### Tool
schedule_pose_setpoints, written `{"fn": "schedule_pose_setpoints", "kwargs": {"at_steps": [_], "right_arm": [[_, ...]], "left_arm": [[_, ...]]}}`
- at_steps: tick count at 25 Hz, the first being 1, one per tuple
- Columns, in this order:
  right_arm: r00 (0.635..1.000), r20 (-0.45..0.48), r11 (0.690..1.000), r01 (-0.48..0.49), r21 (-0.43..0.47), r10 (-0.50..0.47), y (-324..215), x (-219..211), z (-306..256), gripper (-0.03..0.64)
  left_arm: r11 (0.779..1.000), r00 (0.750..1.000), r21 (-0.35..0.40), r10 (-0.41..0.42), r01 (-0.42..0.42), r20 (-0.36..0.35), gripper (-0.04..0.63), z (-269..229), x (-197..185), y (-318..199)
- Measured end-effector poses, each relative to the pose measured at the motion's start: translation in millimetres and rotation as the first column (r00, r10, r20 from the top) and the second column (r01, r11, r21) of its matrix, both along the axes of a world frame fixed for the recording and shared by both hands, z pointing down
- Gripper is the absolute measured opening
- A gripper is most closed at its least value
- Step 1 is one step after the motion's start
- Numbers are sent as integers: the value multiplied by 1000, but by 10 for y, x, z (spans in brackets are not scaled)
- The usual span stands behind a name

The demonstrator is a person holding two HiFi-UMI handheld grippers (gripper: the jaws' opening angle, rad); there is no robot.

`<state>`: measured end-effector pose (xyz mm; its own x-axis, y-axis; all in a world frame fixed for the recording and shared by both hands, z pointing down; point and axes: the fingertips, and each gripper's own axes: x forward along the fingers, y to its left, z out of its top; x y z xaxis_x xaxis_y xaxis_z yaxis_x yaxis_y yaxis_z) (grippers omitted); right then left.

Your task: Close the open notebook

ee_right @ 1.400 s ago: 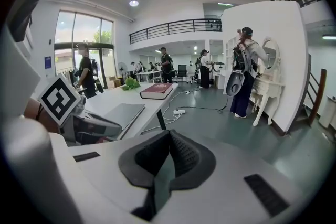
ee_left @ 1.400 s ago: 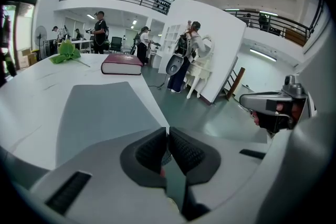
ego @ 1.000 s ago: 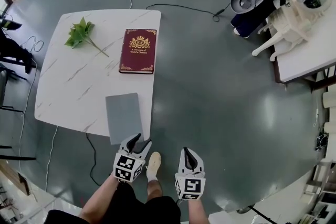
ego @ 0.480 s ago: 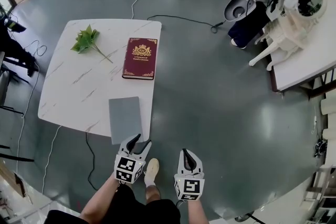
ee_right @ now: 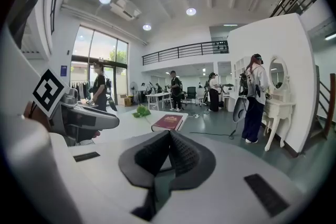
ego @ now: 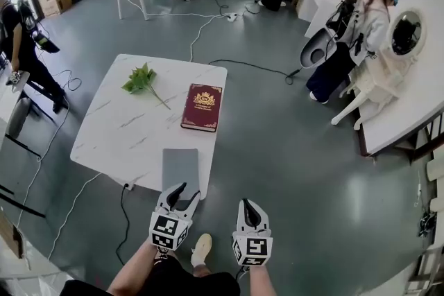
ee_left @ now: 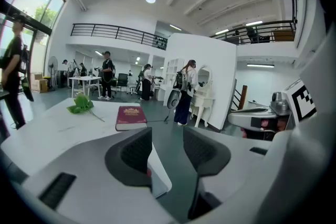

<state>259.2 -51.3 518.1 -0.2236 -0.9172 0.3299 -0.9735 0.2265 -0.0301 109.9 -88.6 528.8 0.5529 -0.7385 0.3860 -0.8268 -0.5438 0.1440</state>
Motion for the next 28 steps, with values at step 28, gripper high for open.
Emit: {"fn": "schedule_pose_setpoints", "kwargs": {"at_steps": [28], "right_arm": [[916,0,887,388,248,-401,275,-1463,-1131,15]], "left_arm": [[894,923,247,-386,374,0,43,-1282,-1419,980]]}}
